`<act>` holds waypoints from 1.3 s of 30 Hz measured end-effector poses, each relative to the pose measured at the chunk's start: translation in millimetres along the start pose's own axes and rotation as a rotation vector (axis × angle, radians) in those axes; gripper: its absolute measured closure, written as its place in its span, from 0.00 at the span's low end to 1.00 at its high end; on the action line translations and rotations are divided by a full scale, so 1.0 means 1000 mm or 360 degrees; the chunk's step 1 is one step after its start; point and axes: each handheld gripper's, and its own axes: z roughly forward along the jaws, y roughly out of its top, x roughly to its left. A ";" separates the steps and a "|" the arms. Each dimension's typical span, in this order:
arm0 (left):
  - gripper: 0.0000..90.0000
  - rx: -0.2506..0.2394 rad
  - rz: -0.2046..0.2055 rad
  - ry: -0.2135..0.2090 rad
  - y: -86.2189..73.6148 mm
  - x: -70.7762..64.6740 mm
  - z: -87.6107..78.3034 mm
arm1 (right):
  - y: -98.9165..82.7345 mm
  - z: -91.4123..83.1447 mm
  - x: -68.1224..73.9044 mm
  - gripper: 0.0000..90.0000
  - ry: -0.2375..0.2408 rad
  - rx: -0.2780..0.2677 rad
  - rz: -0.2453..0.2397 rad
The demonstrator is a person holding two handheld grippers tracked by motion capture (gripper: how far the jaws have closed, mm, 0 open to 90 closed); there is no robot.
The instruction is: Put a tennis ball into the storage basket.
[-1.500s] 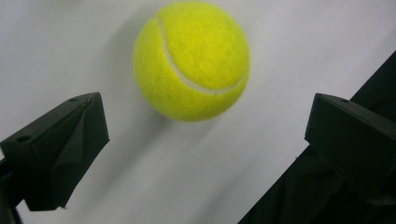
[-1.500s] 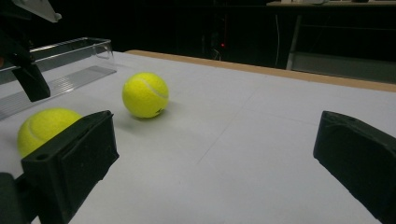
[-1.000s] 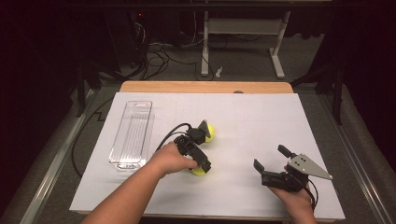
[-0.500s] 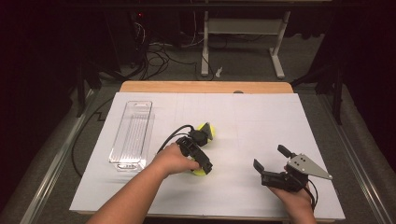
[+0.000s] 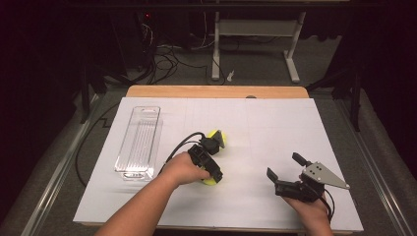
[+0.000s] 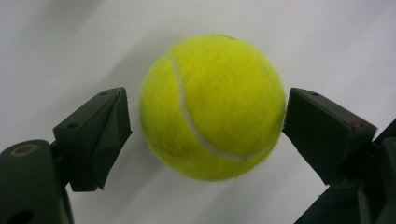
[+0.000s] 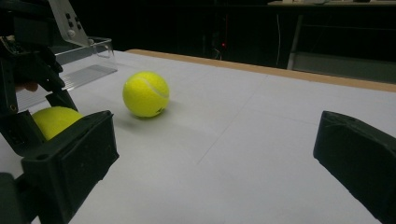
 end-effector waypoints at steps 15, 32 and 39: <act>0.30 0.0022 0.0006 -0.0004 -0.001 -0.001 -0.001 | 0.000 0.000 0.000 0.00 0.0001 0.0000 -0.0003; 0.30 0.0056 0.0025 -0.0075 -0.007 -0.003 -0.014 | -0.001 0.001 0.000 0.00 -0.0002 0.0007 -0.0004; 0.30 0.0034 0.0033 -0.0070 -0.016 -0.001 -0.028 | -0.001 0.001 0.000 0.00 -0.0001 0.0012 -0.0006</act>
